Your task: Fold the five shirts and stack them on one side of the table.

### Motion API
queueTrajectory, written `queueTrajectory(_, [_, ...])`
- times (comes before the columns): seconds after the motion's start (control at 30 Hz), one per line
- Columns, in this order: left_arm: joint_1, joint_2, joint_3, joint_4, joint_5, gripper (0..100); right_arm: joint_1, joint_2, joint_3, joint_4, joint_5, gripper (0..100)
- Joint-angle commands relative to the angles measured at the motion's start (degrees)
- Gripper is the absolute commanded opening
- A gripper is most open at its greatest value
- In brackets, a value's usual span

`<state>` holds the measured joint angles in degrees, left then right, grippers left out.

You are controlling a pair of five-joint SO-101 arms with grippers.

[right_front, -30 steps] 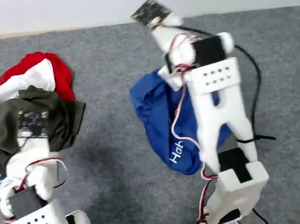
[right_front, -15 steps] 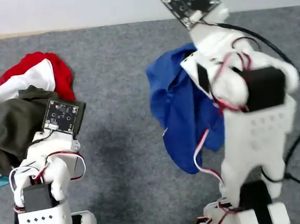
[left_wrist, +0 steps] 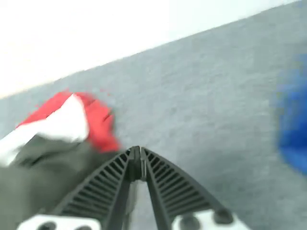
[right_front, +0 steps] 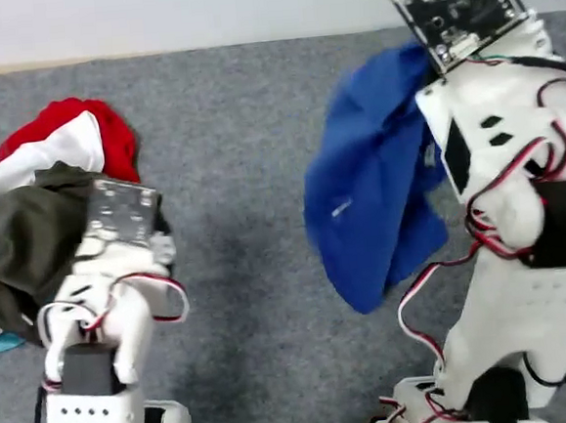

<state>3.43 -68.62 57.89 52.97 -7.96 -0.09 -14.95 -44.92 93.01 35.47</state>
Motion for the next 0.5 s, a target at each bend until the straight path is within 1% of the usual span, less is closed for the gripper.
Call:
queueTrajectory(0.0, [8.4,0.1,1.8,-5.3,0.5,1,3.8,3.1,-1.6,7.3,0.7,0.9])
queueTrajectory(0.03, [10.1,0.1,3.2,-7.0,0.5,1,4.7,4.3,-1.3,9.5,0.7,0.9])
queueTrajectory(0.13, [14.1,1.6,7.1,-11.8,0.5,1,8.0,5.9,1.7,9.7,0.6,0.9])
queueTrajectory(0.27, [17.3,11.0,7.3,-15.9,0.4,1,8.9,6.1,9.1,9.7,0.7,0.9])
queueTrajectory(0.37, [18.0,20.7,3.7,-18.7,0.4,1,8.8,5.8,13.7,9.7,0.7,0.9])
queueTrajectory(0.47, [19.8,31.6,-3.3,-18.8,0.4,2,9.0,5.8,15.6,9.7,0.4,0.9])
